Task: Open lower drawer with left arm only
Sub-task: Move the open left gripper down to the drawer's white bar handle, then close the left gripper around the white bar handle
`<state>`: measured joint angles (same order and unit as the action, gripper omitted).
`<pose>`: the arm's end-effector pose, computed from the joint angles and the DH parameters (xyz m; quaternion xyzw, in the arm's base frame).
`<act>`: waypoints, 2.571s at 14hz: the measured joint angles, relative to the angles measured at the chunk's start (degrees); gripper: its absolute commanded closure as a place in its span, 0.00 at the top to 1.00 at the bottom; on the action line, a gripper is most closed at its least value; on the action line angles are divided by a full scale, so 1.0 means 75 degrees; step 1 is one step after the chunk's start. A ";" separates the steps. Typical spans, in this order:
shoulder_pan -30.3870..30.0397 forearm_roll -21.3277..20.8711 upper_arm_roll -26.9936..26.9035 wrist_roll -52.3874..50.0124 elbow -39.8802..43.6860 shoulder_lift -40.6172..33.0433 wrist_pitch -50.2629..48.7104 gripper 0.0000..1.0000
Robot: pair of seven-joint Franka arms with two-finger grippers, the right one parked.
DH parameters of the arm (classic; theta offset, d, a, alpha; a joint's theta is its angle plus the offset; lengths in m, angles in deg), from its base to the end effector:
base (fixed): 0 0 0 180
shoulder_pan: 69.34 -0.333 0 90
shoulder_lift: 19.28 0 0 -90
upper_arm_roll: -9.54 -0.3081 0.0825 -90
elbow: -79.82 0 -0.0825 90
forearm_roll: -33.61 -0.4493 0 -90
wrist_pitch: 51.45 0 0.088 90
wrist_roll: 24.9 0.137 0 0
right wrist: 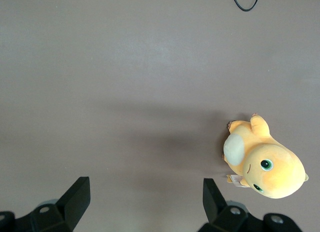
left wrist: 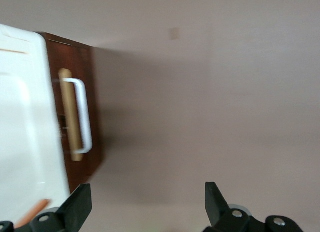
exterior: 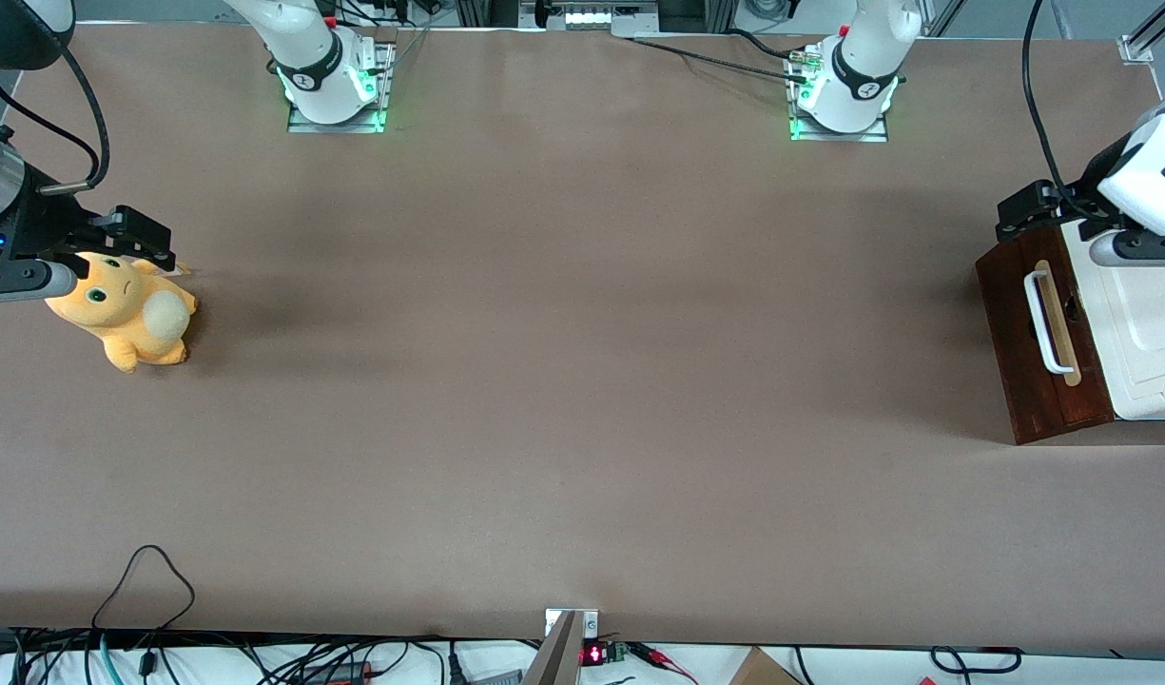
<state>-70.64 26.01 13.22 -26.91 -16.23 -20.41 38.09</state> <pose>0.6062 -0.0072 0.5429 -0.9966 0.0058 0.0443 0.0686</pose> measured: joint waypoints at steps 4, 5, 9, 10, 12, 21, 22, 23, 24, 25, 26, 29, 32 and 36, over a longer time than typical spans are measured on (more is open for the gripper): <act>0.0053 -0.2564 0.1345 -0.1817 -0.0631 0.0104 -0.0107 1.00; 0.0073 -0.3146 0.1545 -0.2247 -0.0918 0.0184 -0.0107 1.00; 0.0085 -0.5176 0.1827 -0.4175 -0.2274 0.0603 0.0076 1.00; 0.0114 -0.5567 0.1846 -0.4696 -0.2664 0.0717 0.0160 1.00; 0.0238 -0.6245 0.1855 -0.5432 -0.3323 0.0971 0.0205 1.00; 0.0337 -0.8749 0.1841 -0.6877 -0.4400 0.2389 -0.0143 1.00; 0.0335 -0.9034 0.1812 -0.6962 -0.4398 0.2570 -0.0187 1.00; 0.0330 -0.9372 0.1722 -0.7032 -0.4380 0.2733 -0.0229 1.00; 0.0322 -0.9713 0.1530 -0.7070 -0.4321 0.2900 -0.0233 1.00; 0.0302 -0.9939 0.1323 -0.7080 -0.4216 0.3073 -0.0233 0.99; 0.0261 -1.0043 0.1188 -0.7090 -0.4111 0.3242 -0.0232 0.98; 0.0218 -1.0181 0.1052 -0.7158 -0.3925 0.3661 -0.0233 0.96; 0.0221 -1.0269 0.0878 -0.7161 -0.3695 0.4002 -0.0232 0.95; 0.0219 -1.0271 0.0772 -0.7179 -0.3482 0.4355 -0.0233 0.74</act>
<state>-68.99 -51.02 19.01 -80.75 -42.34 12.25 36.35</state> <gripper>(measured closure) 0.137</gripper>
